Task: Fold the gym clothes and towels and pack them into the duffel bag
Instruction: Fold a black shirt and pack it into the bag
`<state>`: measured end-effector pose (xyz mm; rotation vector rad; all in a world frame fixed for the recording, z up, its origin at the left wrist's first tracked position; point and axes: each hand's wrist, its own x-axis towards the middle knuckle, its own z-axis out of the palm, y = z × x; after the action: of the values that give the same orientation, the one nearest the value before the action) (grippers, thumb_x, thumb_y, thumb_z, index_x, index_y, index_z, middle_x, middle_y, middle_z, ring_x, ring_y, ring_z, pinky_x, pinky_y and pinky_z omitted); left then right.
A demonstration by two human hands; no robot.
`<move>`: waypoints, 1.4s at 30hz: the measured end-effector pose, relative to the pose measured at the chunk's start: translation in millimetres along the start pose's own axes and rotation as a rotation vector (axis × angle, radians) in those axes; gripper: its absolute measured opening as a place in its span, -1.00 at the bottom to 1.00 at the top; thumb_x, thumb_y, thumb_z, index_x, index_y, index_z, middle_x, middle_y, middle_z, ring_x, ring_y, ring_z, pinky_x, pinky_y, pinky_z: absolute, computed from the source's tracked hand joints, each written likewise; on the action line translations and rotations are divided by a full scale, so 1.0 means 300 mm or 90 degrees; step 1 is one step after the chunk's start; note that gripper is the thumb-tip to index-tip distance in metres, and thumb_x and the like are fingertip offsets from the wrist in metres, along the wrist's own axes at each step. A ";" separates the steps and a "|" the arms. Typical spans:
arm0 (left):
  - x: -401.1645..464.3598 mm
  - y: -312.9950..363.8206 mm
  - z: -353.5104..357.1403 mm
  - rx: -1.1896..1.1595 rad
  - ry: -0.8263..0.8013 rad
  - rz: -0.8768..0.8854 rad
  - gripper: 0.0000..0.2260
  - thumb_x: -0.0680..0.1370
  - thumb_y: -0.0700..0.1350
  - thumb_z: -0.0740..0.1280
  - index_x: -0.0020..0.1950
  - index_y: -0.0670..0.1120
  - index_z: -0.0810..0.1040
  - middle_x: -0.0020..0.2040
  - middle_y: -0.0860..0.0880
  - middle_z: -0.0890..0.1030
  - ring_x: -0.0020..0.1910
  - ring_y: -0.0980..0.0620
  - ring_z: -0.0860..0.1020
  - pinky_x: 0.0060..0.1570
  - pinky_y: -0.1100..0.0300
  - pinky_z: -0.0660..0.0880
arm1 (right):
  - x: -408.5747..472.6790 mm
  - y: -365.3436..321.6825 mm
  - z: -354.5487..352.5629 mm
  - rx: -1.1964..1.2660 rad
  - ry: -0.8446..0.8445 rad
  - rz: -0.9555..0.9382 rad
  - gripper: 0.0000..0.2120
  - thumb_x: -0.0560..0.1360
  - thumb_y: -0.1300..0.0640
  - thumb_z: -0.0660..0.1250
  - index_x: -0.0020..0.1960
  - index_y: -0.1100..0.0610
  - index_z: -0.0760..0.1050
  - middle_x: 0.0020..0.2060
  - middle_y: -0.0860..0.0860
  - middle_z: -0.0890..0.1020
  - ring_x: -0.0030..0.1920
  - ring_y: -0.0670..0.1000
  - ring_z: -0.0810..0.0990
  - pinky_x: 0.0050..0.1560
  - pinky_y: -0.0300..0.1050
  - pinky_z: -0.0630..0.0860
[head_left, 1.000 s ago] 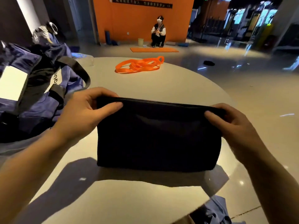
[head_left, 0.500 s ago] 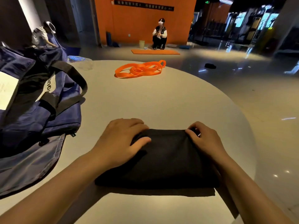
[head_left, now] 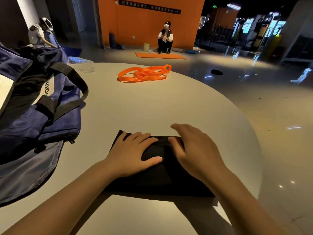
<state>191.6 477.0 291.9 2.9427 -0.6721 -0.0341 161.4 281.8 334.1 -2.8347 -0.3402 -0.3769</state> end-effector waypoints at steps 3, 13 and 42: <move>-0.002 -0.014 -0.003 -0.018 -0.002 0.002 0.00 0.16 0.58 -0.46 0.51 0.26 0.06 0.55 0.18 0.09 0.52 0.14 0.04 0.48 0.04 -0.07 | -0.019 0.009 0.097 -0.003 -0.166 -0.009 -0.44 0.54 -0.26 -0.17 0.47 -0.13 0.22 0.45 -0.13 0.29 0.45 -0.08 0.21 0.44 -0.06 0.12; -0.103 -0.157 -0.040 -0.253 0.065 -0.196 -0.34 0.47 0.33 0.04 0.52 0.10 0.18 0.53 0.01 0.20 0.48 -0.01 0.20 0.44 0.01 0.17 | -0.063 0.018 0.104 -0.052 -0.131 -0.144 -0.33 0.49 -0.39 -0.26 0.52 -0.18 0.09 0.53 -0.16 0.09 0.53 -0.10 -0.10 0.51 0.11 -0.20; -0.286 -0.064 -0.263 -0.843 -0.057 -0.135 -0.27 0.13 -0.22 0.64 0.19 0.24 0.52 0.29 0.18 0.43 0.16 0.07 0.54 -0.08 0.22 0.60 | -0.087 -0.155 0.052 -0.024 -0.395 -0.138 0.08 0.26 -0.55 0.21 0.55 -0.09 -0.19 0.55 -0.12 -0.13 0.53 -0.04 -0.17 0.50 0.16 -0.19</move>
<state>126.6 540.5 367.2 1.7035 -0.1691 -0.4375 128.1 324.7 322.7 -2.8919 -0.7643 0.4818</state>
